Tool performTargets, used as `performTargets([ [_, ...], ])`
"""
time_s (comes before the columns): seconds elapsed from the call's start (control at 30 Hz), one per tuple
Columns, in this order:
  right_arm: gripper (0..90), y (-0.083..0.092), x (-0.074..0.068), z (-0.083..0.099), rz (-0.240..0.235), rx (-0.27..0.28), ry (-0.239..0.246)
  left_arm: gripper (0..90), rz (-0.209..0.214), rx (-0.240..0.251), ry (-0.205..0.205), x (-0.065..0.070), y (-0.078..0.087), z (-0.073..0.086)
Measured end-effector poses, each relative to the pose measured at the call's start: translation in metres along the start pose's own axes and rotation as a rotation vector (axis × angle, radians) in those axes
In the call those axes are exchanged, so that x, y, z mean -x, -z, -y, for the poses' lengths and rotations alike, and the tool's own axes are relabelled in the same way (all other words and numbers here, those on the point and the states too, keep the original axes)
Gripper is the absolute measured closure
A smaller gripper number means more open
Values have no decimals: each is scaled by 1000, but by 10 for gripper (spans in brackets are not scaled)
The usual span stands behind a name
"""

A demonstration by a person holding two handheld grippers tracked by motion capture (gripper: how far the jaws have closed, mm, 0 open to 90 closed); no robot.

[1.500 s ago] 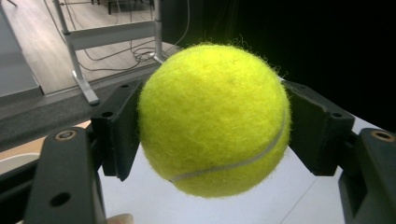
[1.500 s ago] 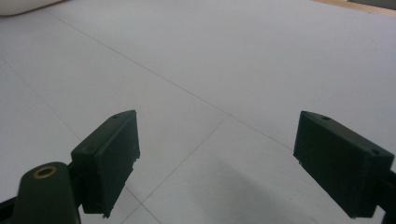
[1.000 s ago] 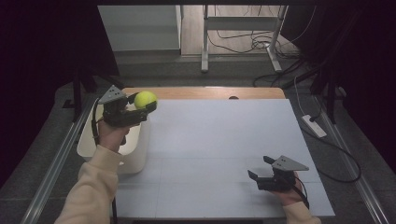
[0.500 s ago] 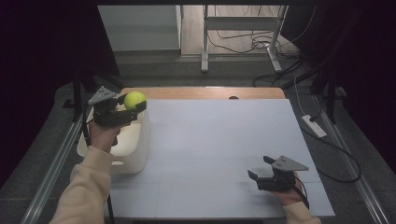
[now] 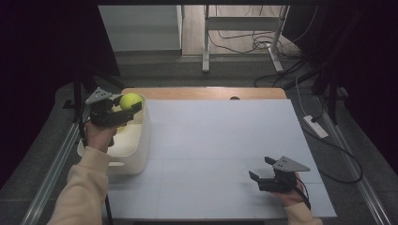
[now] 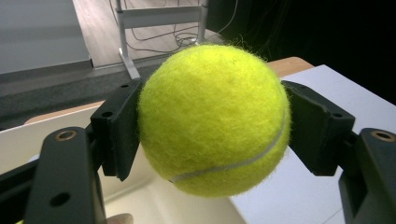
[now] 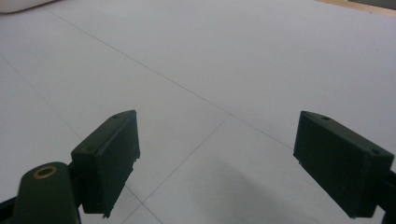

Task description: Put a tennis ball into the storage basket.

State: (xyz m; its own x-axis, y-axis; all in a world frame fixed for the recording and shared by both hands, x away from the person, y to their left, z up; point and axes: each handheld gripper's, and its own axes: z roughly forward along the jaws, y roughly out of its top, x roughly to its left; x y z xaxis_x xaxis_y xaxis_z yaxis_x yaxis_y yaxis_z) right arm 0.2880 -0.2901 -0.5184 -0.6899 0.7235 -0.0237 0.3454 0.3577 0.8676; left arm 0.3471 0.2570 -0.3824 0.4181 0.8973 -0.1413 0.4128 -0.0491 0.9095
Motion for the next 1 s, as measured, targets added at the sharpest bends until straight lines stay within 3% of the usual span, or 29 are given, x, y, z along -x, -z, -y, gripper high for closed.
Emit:
performTargets([
  [0.4,144,0,0,0,2,-3,1,271,-41,-24,6,-10,-5,0],
  [1.0,144,0,0,0,1,1,-6,270,-72,-121,3,-22,-29,0],
])
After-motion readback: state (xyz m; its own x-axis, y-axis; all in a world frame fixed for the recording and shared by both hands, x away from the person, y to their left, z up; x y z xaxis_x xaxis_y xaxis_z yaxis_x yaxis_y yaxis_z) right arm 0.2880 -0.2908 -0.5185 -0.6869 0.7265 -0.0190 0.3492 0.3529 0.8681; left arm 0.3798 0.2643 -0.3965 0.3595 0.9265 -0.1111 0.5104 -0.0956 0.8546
